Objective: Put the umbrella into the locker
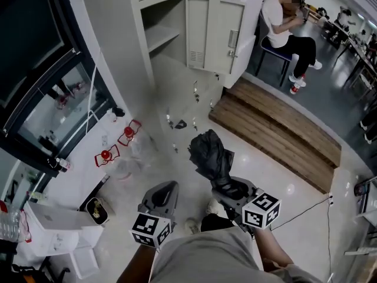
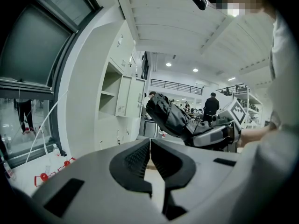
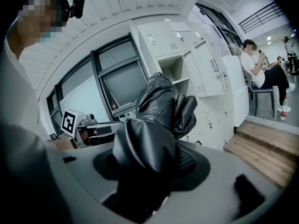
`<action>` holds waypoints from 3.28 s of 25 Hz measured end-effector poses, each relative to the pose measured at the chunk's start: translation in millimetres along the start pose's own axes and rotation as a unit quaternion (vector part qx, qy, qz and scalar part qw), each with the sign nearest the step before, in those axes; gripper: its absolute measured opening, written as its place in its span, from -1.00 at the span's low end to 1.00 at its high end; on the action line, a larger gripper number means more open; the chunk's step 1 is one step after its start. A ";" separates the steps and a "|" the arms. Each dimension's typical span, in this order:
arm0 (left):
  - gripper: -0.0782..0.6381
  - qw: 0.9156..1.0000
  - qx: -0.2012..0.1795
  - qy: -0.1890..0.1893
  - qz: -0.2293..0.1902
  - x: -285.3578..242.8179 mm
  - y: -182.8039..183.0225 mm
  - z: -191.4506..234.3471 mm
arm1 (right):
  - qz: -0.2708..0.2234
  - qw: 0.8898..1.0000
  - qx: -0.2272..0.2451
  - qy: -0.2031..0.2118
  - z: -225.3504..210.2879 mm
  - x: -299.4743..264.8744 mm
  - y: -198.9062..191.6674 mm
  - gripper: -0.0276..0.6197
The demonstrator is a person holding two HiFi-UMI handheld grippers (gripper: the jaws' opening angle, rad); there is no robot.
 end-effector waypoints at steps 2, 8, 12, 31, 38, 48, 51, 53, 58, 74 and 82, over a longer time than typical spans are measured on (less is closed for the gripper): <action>-0.72 1.000 0.001 0.002 -0.002 0.4 -0.2 3.2 | 0.000 1.000 -0.001 0.001 -0.7 -3.2 1.0 -0.16; -0.72 1.000 0.001 0.008 -0.006 -8.8 3.5 15.8 | -0.002 1.000 0.006 0.009 -8.9 -18.3 11.2 -0.15; -0.73 1.000 0.003 0.011 -0.009 -27.5 13.6 37.0 | -0.003 1.000 0.001 0.017 -24.8 -41.3 25.5 -0.15; -0.73 0.999 0.014 0.039 -0.009 -170.2 74.8 137.8 | 0.015 0.999 0.006 0.051 -159.0 -151.9 116.2 -0.15; -0.73 0.998 0.016 0.060 -0.011 -214.5 100.3 167.9 | 0.022 0.997 0.020 0.071 -201.1 -188.6 153.5 -0.15; -0.72 0.996 0.012 0.081 -0.023 -279.3 123.0 203.6 | 0.042 0.993 0.054 0.096 -260.4 -232.3 190.4 -0.15; -0.73 0.996 0.013 0.085 -0.021 -288.6 126.0 209.5 | 0.047 0.992 0.059 0.102 -269.8 -241.6 198.4 -0.15; -0.73 0.996 0.016 0.088 -0.017 -291.5 125.3 213.3 | 0.053 0.991 0.063 0.103 -273.2 -246.9 200.8 -0.15; -0.73 0.996 0.023 0.091 -0.012 -293.1 125.5 223.9 | 0.068 0.990 0.063 0.103 -275.3 -260.1 205.5 -0.15; -0.73 0.997 0.016 0.077 -0.004 -271.2 135.7 265.0 | 0.084 0.989 0.094 0.083 -255.7 -293.2 229.4 -0.15; -0.73 0.997 0.020 0.077 -0.005 -257.4 132.4 278.1 | 0.095 0.986 0.106 0.082 -245.4 -316.6 237.9 -0.15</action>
Point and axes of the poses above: the fingertips, and each gripper's own axes: x backward along the fingers, z to its left, y out of its top, the point moved 7 cm from there along x, backward along the fingers, and after that the axes turned 13 degrees about -y, right-handed, at the moved point
